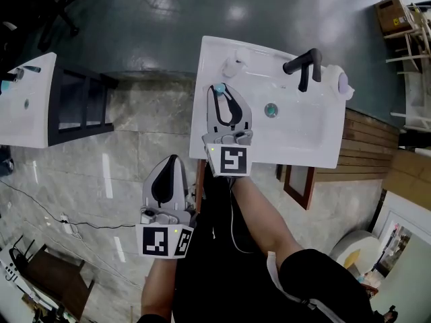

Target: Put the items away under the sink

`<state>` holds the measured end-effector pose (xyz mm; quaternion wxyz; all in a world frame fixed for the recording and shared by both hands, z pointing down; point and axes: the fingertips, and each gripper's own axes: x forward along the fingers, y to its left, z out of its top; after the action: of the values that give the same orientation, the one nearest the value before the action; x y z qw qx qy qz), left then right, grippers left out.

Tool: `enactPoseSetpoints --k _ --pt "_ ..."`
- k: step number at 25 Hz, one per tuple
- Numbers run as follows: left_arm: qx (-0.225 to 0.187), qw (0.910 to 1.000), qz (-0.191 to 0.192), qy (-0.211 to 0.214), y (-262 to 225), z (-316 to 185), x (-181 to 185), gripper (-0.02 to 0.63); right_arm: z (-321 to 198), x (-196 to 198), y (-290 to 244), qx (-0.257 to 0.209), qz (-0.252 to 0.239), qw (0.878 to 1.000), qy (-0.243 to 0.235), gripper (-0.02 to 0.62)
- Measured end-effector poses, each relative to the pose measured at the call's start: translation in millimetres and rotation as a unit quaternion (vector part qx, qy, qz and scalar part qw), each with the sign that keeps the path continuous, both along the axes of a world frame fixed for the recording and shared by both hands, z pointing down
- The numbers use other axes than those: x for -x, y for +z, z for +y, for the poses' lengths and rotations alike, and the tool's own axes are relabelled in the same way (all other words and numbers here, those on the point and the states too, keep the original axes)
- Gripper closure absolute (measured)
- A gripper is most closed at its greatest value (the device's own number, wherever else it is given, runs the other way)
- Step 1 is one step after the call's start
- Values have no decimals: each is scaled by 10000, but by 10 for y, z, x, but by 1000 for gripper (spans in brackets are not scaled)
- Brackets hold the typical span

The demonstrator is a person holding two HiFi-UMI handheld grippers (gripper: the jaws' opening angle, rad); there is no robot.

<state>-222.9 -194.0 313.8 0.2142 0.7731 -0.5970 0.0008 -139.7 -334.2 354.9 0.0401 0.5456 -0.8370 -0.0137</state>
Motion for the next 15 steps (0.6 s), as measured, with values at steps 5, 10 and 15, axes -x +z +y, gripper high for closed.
enactPoseSetpoints --k 5,10,15 --pt "14 10000 20 -3 -10 4 4 600 16 14 -10 20 -53 9999 -127 508" --pt "14 10000 27 -14 -13 15 14 600 43 16 -12 57 -191 9996 -214 511" --pt "30 10000 32 -19 -10 39 16 600 61 10 -24 88 -290 9991 -291 512"
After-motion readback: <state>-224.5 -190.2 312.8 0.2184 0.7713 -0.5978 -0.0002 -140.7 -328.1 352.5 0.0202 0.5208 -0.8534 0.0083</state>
